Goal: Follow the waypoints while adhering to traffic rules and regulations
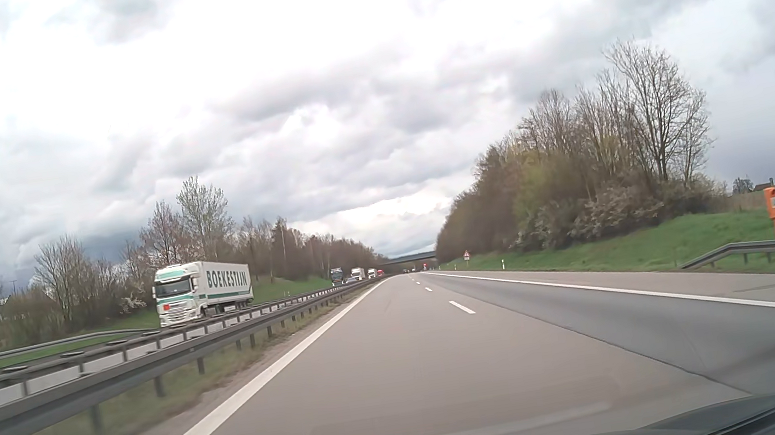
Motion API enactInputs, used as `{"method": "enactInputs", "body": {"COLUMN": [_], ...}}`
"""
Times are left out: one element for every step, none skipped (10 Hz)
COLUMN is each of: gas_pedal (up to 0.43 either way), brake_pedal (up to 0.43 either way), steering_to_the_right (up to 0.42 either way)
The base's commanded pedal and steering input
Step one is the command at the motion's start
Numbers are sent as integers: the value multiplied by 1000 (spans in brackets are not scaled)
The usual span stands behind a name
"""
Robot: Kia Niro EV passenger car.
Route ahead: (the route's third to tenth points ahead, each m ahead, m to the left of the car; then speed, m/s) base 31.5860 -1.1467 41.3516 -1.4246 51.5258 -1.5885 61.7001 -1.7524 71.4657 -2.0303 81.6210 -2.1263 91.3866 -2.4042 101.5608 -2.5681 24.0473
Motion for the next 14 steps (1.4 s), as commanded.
{"method": "enactInputs", "body": {"gas_pedal": [209,209,209,209,209,209,209,209,209,209,209,209,209,209], "brake_pedal": [0,0,0,0,0,0,0,0,0,0,0,0,0,0], "steering_to_the_right": [0,0,1,1,1,1,1,1,1,1,1,1,1,1]}}
